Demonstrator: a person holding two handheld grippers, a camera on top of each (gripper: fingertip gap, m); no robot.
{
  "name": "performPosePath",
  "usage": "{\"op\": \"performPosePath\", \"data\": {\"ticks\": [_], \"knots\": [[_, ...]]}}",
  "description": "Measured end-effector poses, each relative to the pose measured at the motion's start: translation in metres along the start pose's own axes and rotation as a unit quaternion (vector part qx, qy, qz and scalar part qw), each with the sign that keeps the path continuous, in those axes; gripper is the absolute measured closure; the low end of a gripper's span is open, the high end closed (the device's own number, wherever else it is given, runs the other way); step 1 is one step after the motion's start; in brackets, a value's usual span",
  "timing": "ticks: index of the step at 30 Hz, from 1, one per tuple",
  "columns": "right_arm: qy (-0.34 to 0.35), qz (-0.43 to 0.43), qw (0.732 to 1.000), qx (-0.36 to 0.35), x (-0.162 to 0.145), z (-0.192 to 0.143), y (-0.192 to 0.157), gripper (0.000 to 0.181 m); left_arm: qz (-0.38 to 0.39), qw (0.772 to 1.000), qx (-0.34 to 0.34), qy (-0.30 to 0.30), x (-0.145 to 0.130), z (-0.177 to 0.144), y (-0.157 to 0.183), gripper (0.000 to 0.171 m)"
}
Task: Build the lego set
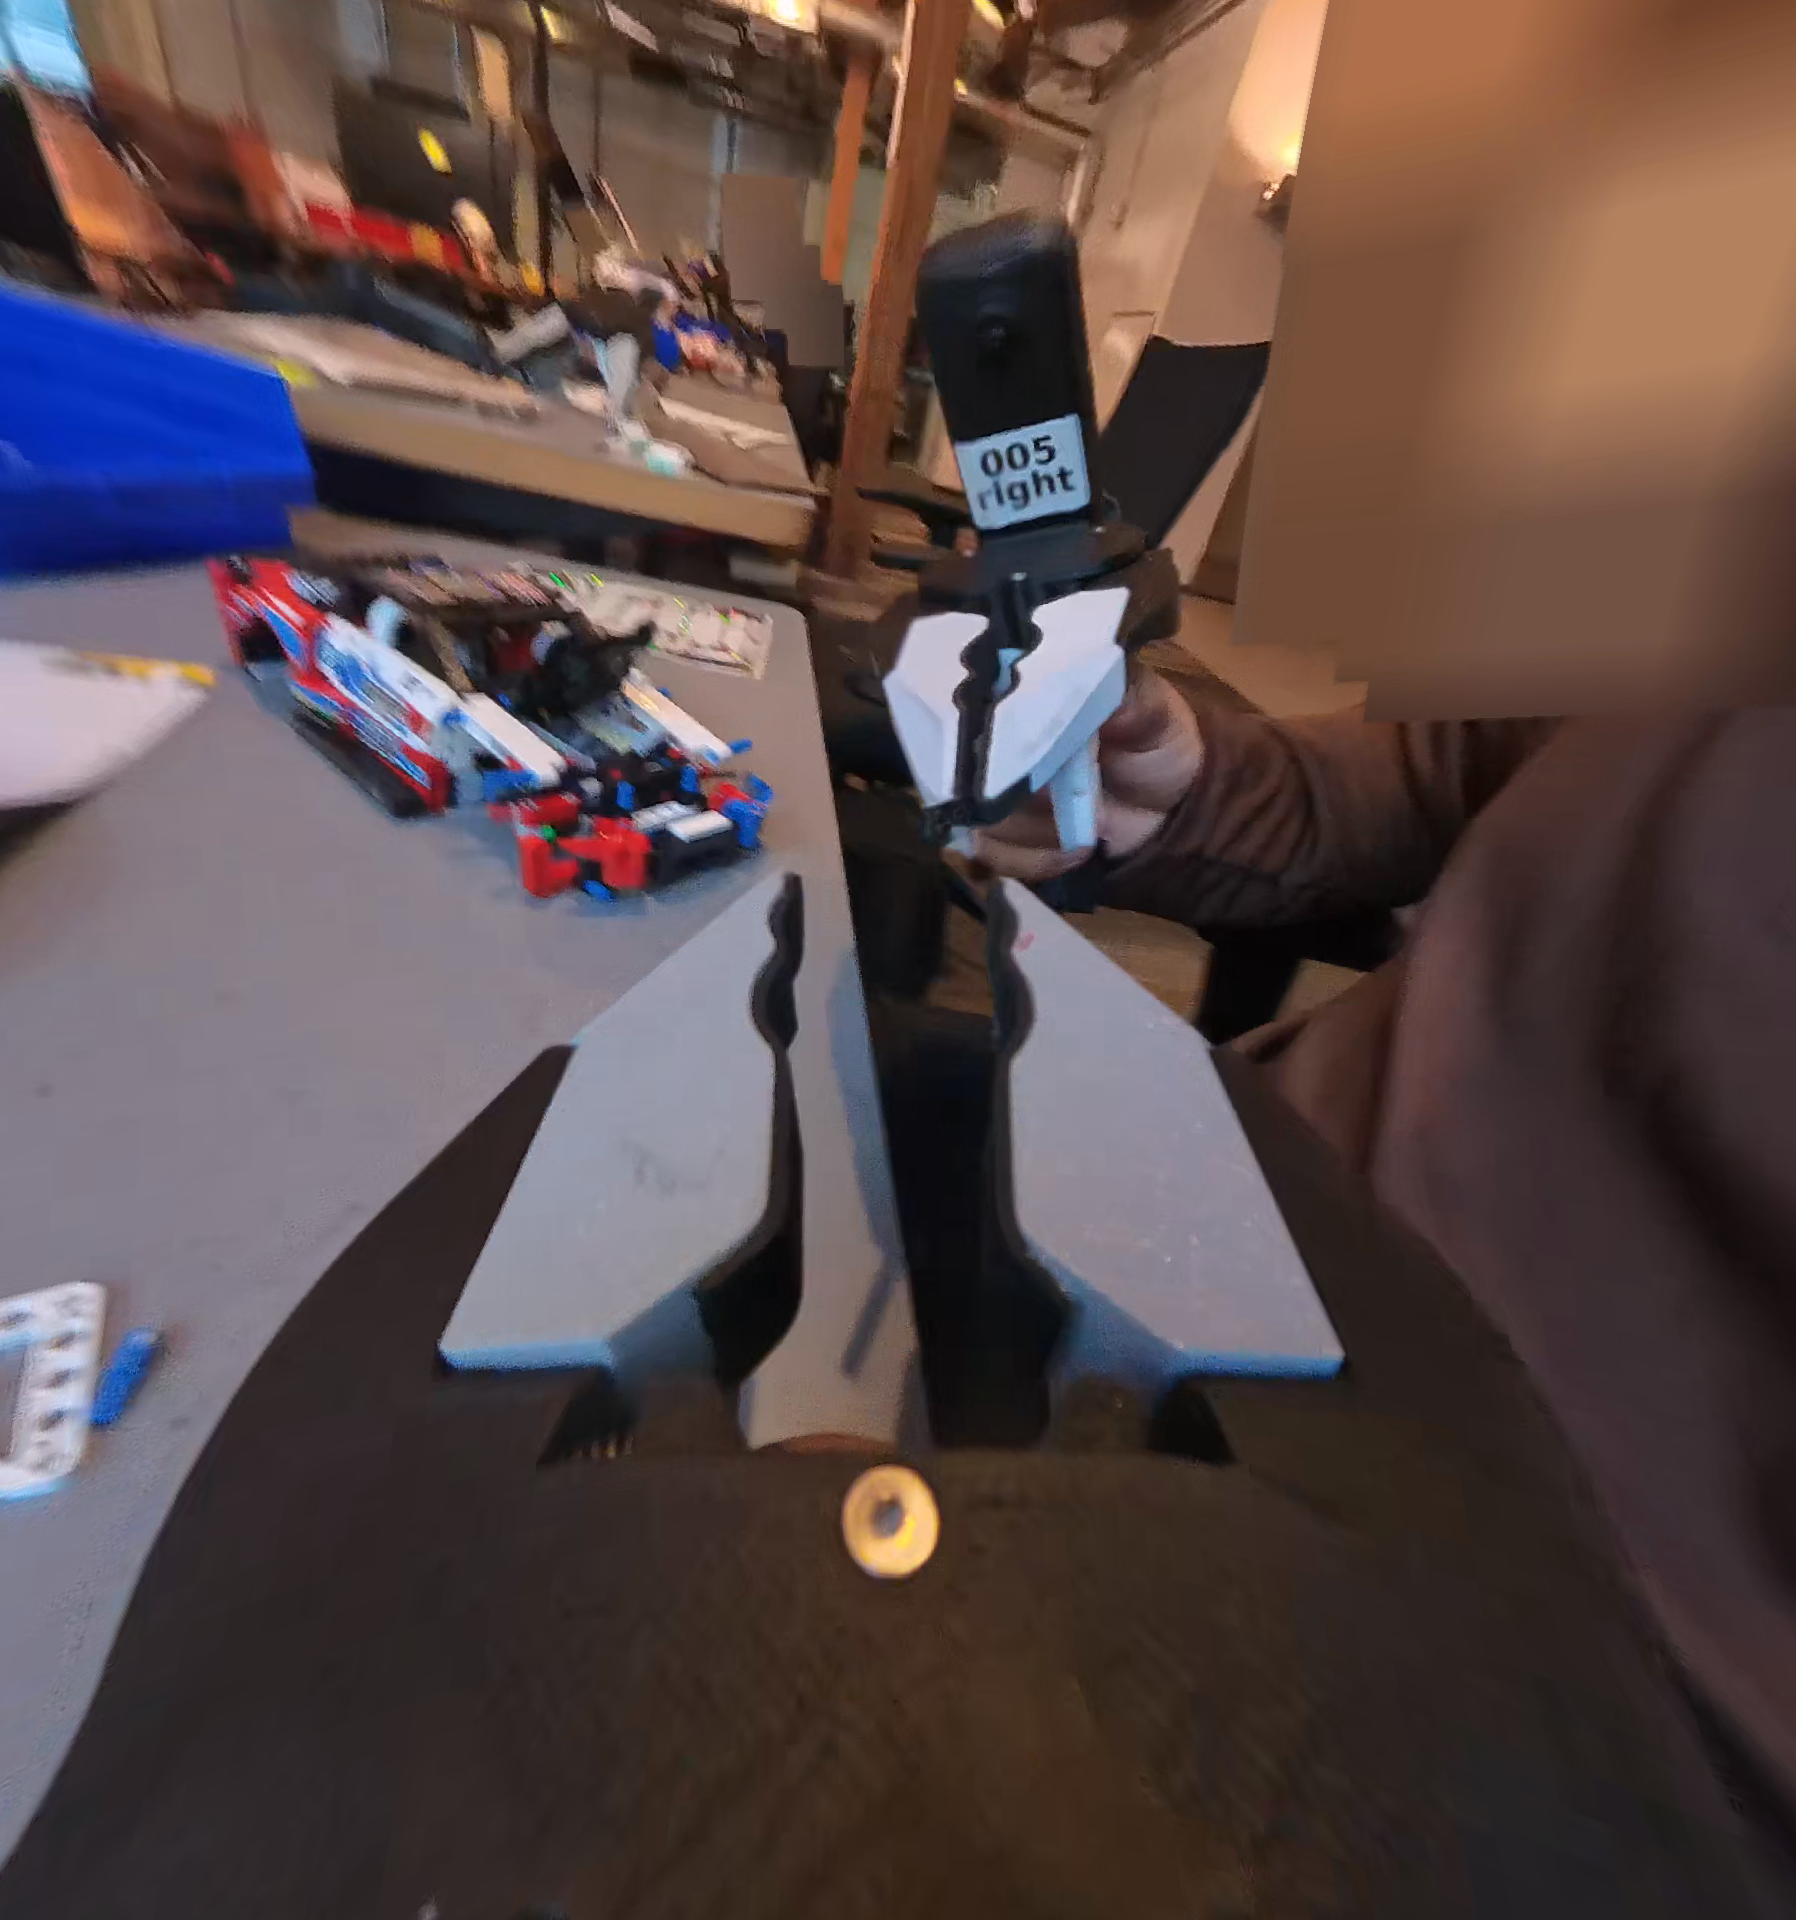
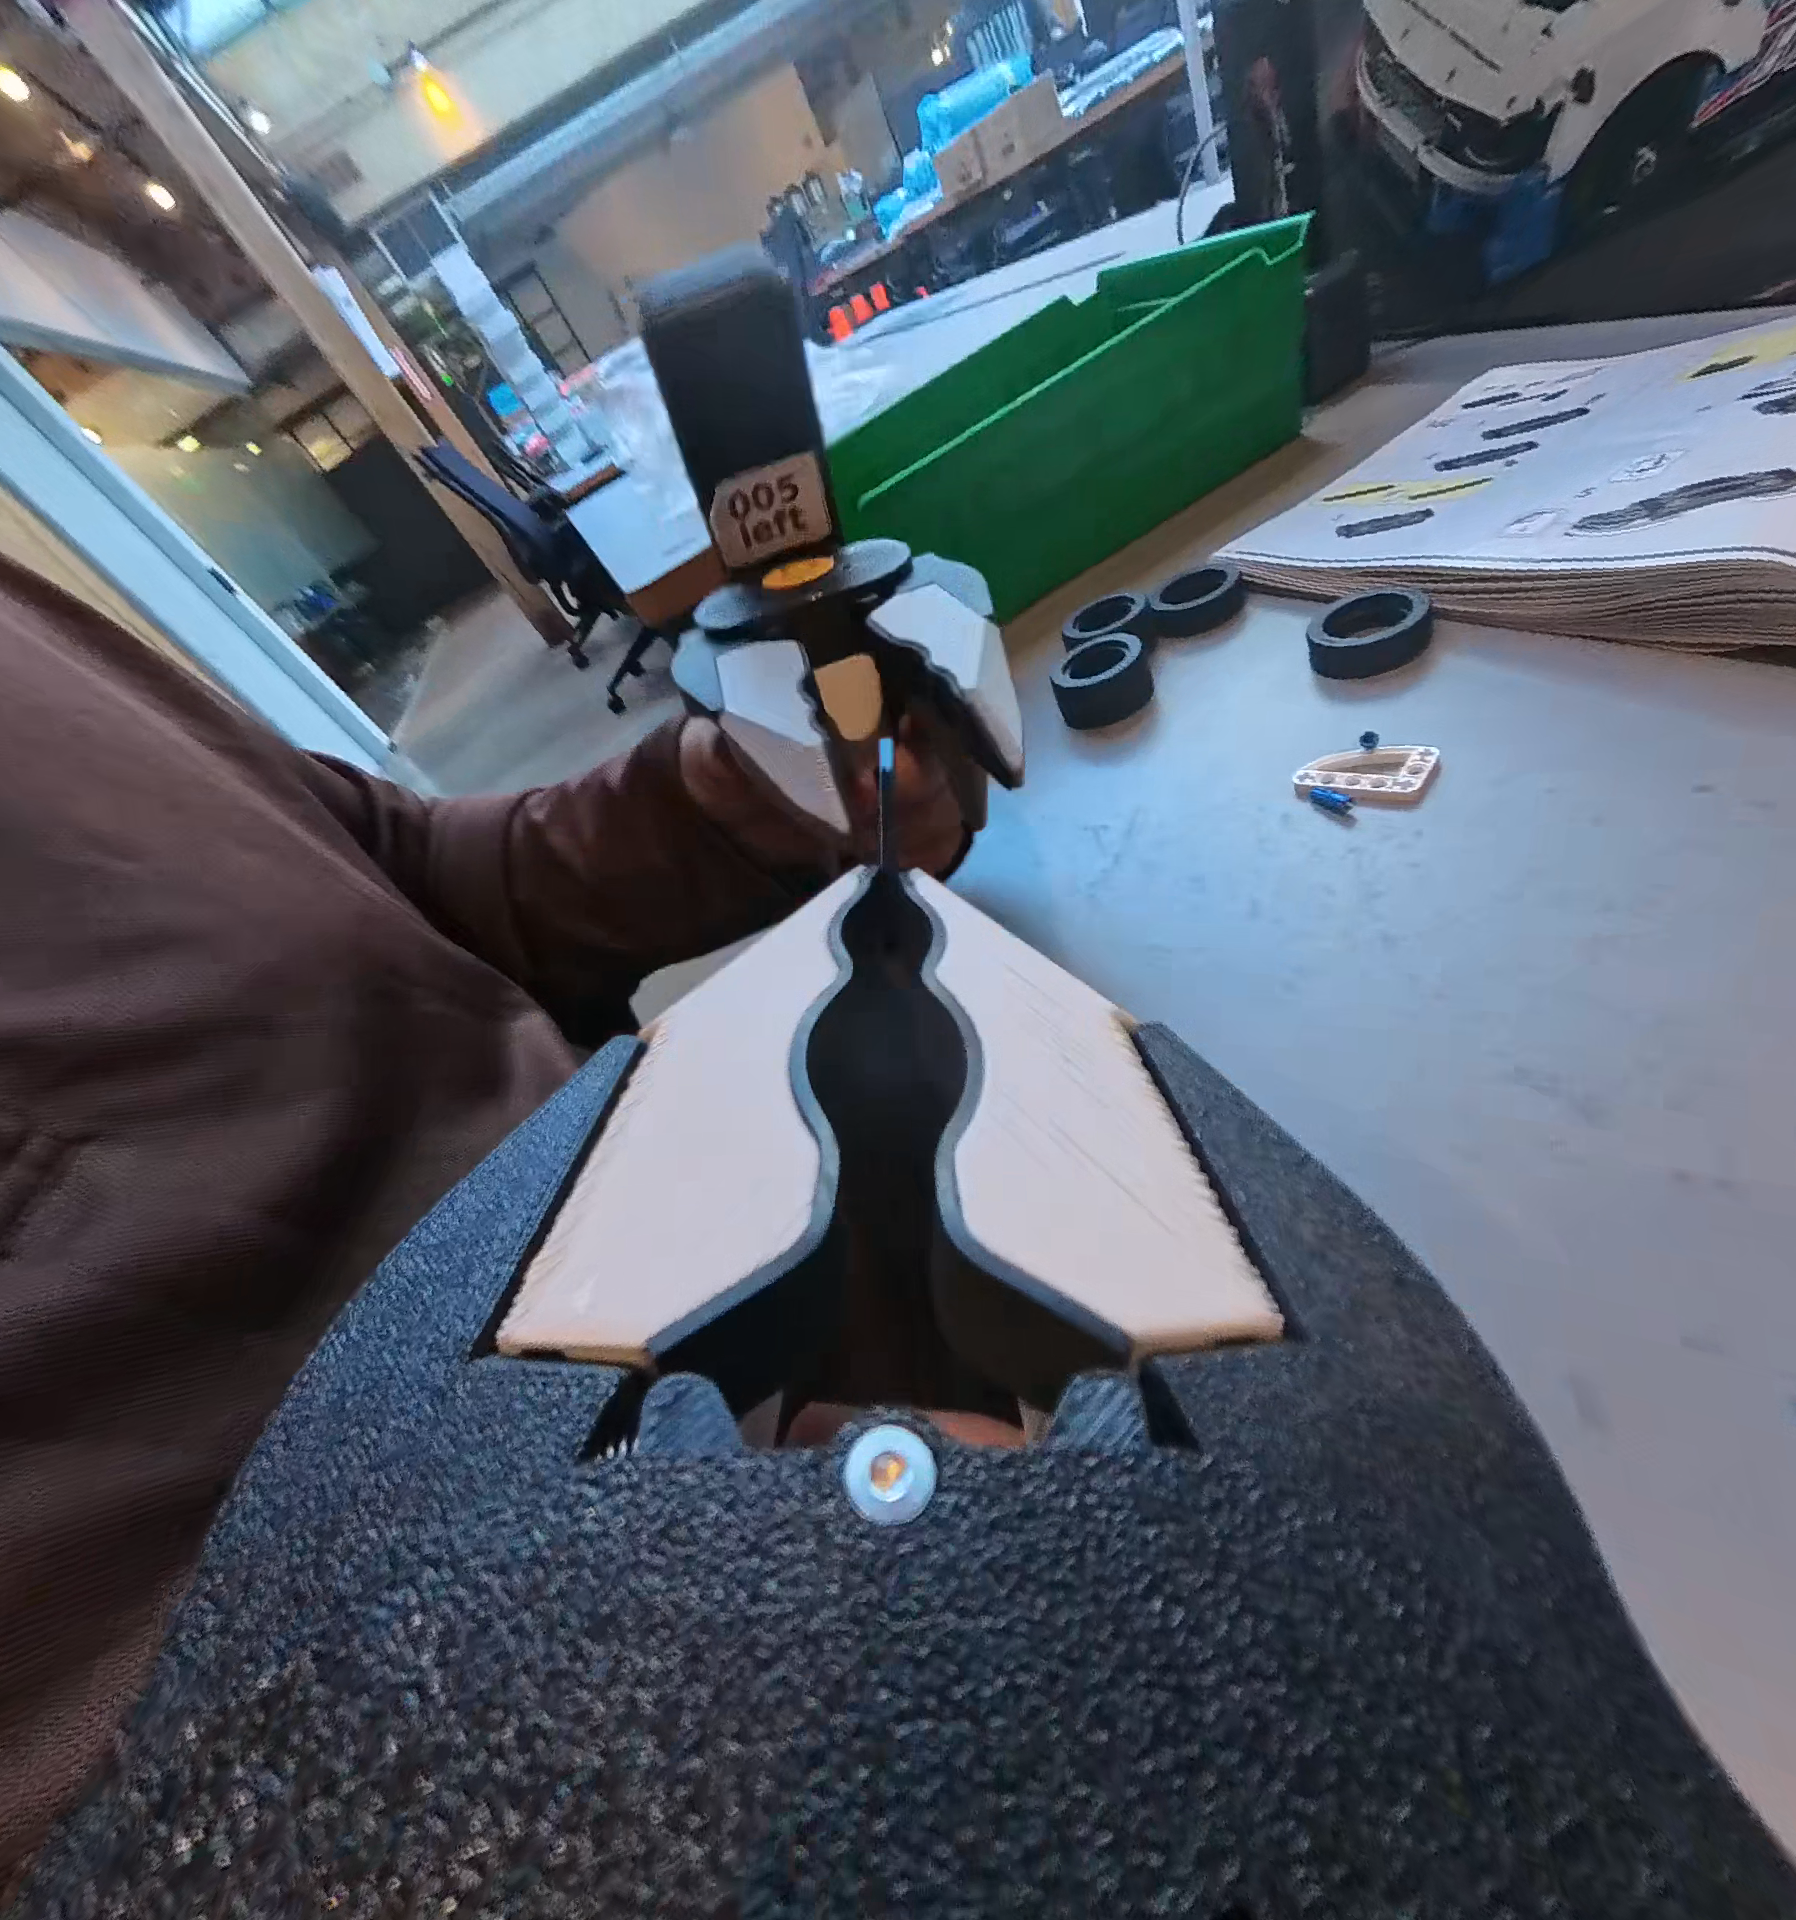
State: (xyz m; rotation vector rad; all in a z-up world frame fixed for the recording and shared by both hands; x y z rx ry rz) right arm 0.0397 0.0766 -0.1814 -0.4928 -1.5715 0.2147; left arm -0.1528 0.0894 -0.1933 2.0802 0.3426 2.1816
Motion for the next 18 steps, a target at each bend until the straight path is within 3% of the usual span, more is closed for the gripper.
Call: {"op": "performPosePath", "data": {"ticks": [3,6,8,18], "knots": [[-0.012,-0.018,1.000,-0.013,-0.0009,0.0009,-0.0001,0.178,-0.074,0.997,-0.025,-0.023,0.0005,0.0056,-0.0004,0.137],[-0.025,-0.034,0.999,-0.024,-0.0030,0.0020,-0.0005,0.178,-0.070,0.997,-0.025,-0.021,0.0003,0.0065,-0.0007,0.164],[-0.031,-0.039,0.998,-0.028,-0.0040,0.0029,-0.0010,0.178,-0.079,0.996,-0.025,-0.028,-0.0012,0.0070,-0.0014,0.168],[-0.048,-0.058,0.996,-0.057,-0.0073,0.0054,0.0024,0.178,-0.117,0.993,-0.001,-0.025,-0.0080,0.0077,-0.0072,0.168]]}}
Point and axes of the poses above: each gripper's, where its closed fingertips meet, z out along the fingers, x out of its top, y = z × x across the jaws, the point moved 9 cm from there along -z, back along the fingers, and after that the axes turned 5 degrees about y, right-handed, at the moved point
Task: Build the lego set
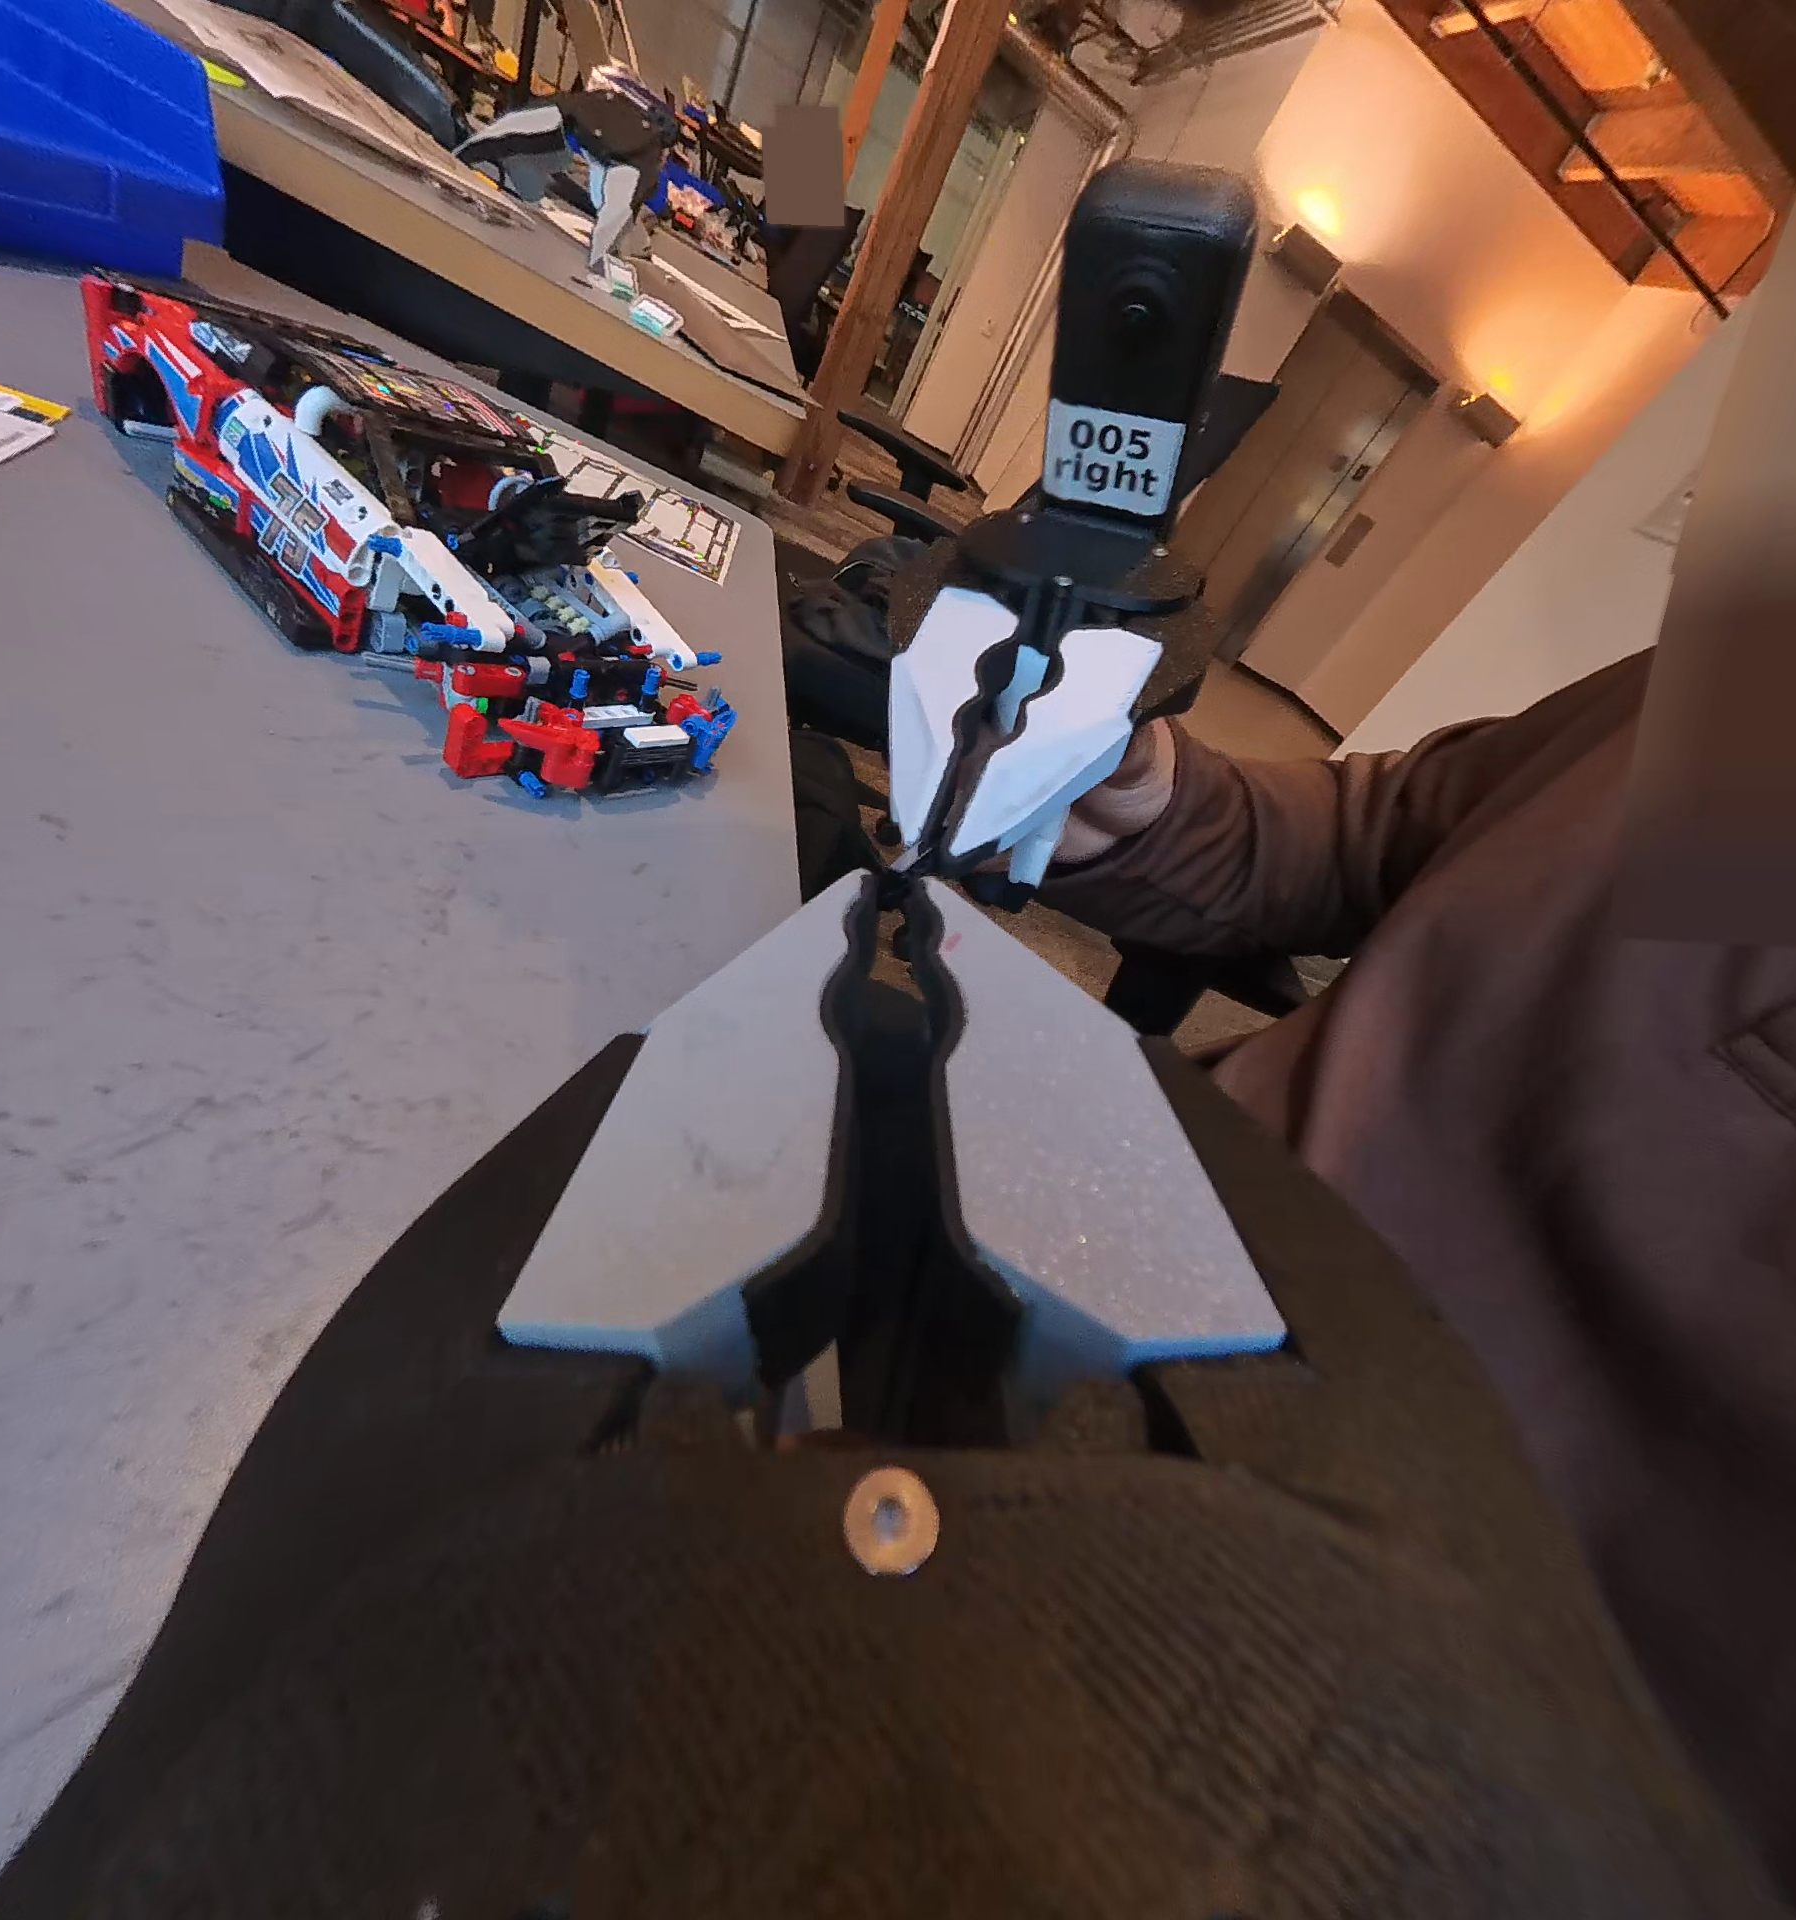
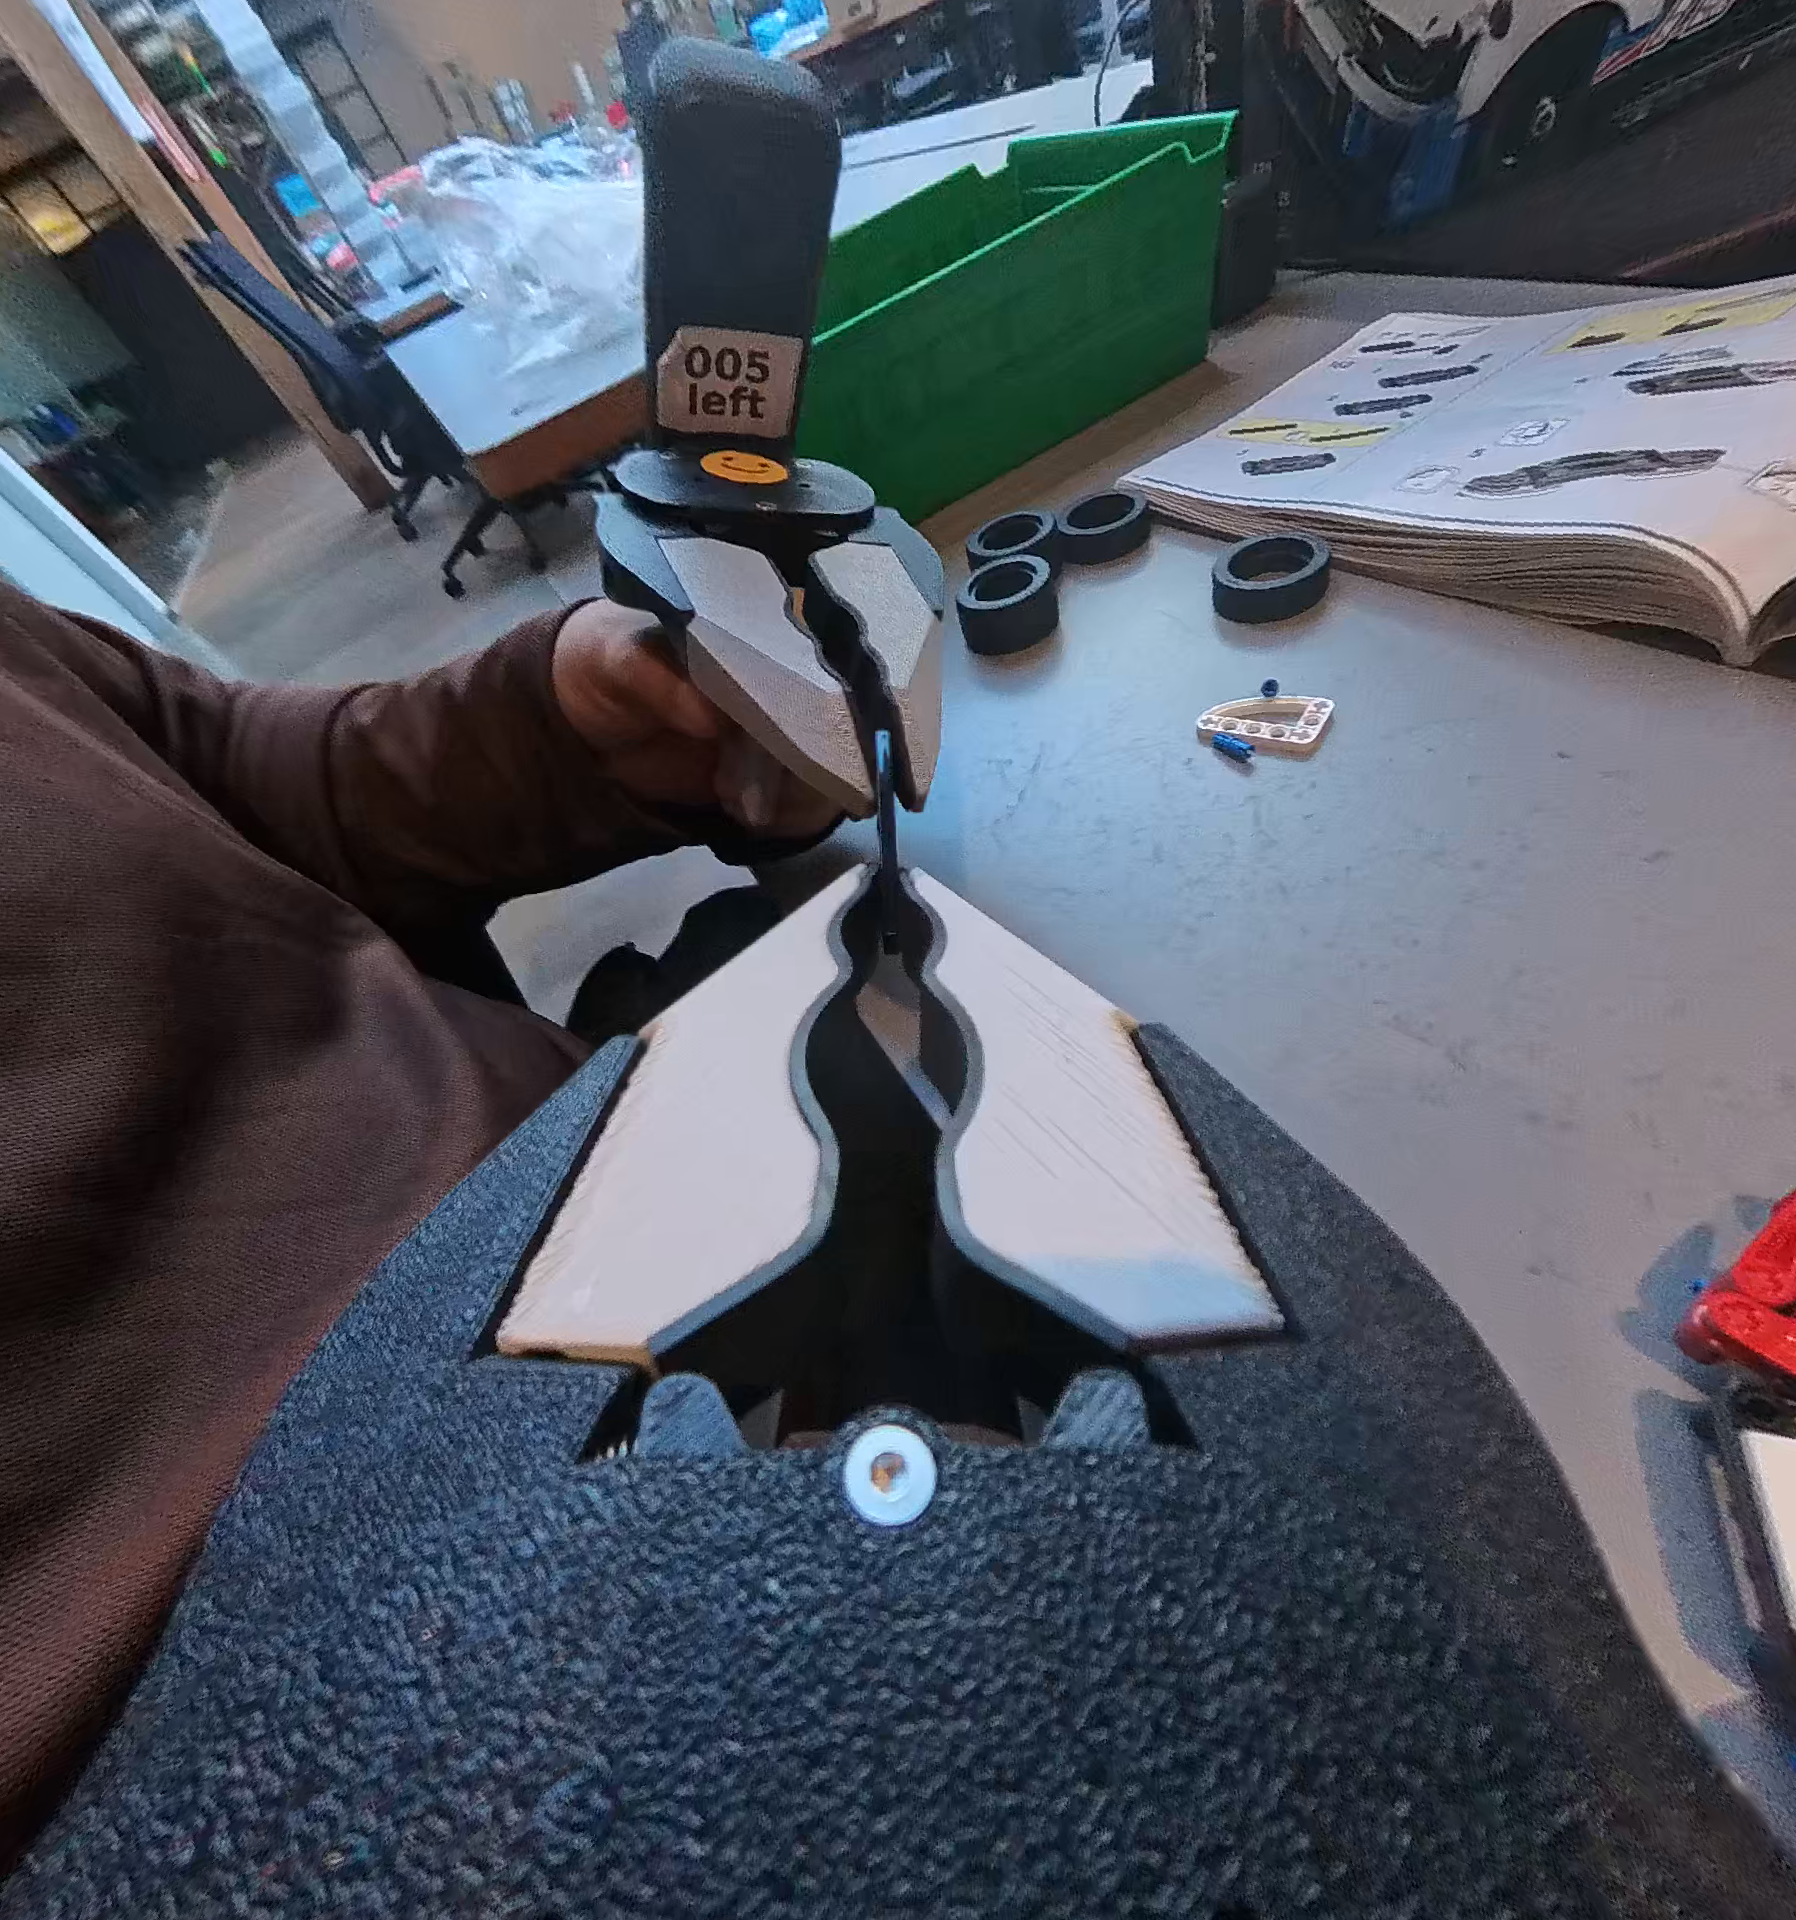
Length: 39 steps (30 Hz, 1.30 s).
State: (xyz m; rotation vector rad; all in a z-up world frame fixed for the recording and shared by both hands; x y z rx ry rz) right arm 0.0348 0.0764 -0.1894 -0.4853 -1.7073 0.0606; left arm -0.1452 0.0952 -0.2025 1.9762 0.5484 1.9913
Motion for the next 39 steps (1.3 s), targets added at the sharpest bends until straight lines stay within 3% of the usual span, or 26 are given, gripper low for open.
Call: {"op": "performPosePath", "data": {"ticks": [2,7,14,26,28,30,32,35,39], "knots": [[-0.003,-0.017,1.000,-0.004,0.000,0.000,-0.001,0.178,-0.011,1.000,-0.003,0.003,0.000,0.000,0.000,0.169],[-0.003,-0.066,0.998,-0.024,0.002,0.000,-0.006,0.178,-0.139,0.989,-0.040,0.036,-0.002,0.000,-0.006,0.169],[0.005,-0.044,0.999,-0.010,0.004,-0.002,-0.004,0.178,-0.138,0.989,-0.035,0.033,0.001,0.001,-0.004,0.170],[0.016,-0.030,0.999,-0.028,0.003,-0.004,0.005,0.178,-0.237,0.967,-0.005,0.098,-0.008,0.006,-0.009,0.170],[0.002,-0.093,0.992,-0.083,0.003,-0.005,0.008,0.175,-0.259,0.958,0.028,0.121,-0.010,0.005,-0.014,0.170],[-0.032,-0.226,0.958,-0.174,0.002,-0.007,0.007,0.150,-0.299,0.939,0.047,0.165,-0.012,0.001,-0.020,0.171],[-0.053,-0.316,0.925,-0.206,0.000,-0.005,-0.001,0.151,-0.344,0.917,0.050,0.197,-0.015,-0.002,-0.022,0.171],[-0.054,-0.328,0.923,-0.196,-0.004,0.002,-0.008,0.147,-0.382,0.900,0.053,0.205,-0.019,-0.001,-0.022,0.171],[-0.048,-0.327,0.924,-0.194,0.000,0.004,-0.006,0.144,-0.400,0.893,0.046,0.201,-0.022,0.000,-0.019,0.171]]}}
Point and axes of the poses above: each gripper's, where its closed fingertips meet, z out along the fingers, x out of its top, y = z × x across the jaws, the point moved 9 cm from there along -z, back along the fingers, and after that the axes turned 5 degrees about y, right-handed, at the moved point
